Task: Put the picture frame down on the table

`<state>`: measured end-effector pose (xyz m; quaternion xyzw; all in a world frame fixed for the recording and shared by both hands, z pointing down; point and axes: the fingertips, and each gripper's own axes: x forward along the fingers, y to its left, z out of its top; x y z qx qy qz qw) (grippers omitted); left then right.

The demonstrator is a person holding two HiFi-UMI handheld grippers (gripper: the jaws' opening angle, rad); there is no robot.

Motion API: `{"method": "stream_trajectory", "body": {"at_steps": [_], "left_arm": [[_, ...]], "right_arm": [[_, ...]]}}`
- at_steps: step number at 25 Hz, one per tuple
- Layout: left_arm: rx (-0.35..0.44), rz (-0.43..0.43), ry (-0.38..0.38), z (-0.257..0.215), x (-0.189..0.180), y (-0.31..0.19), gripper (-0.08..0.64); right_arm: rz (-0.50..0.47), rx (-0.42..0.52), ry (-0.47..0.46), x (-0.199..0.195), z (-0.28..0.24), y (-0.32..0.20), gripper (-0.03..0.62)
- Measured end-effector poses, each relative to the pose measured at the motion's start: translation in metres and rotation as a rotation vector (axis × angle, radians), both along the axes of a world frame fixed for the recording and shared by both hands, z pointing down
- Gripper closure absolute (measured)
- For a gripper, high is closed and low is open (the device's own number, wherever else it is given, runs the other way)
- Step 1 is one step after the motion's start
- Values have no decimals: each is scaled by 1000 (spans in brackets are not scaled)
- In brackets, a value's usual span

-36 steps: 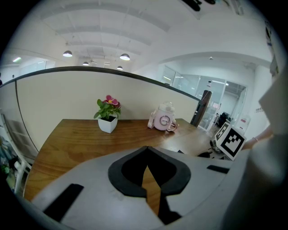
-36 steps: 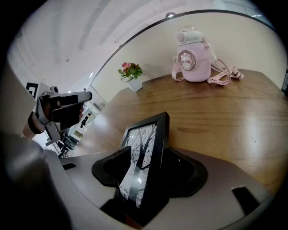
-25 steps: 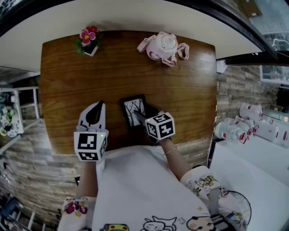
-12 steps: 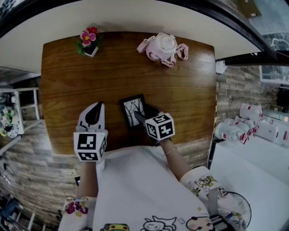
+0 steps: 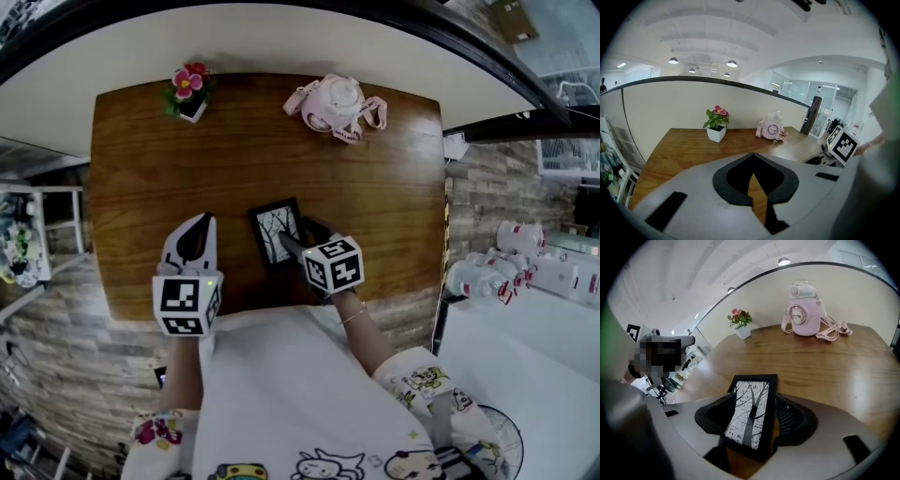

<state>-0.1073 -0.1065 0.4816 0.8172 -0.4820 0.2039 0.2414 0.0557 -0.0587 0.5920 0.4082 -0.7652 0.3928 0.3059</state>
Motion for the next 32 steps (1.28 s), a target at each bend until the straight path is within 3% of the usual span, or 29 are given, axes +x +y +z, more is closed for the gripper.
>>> {"method": "stream_trajectory", "body": {"at_steps": [12, 32], "left_arm": [[71, -2, -7, -29, 0, 13, 557], [204, -41, -26, -79, -1, 46, 557]], "right_arm": [[0, 116, -22, 4, -43, -5, 360], [-64, 480, -80, 3, -177, -18, 362]]}}
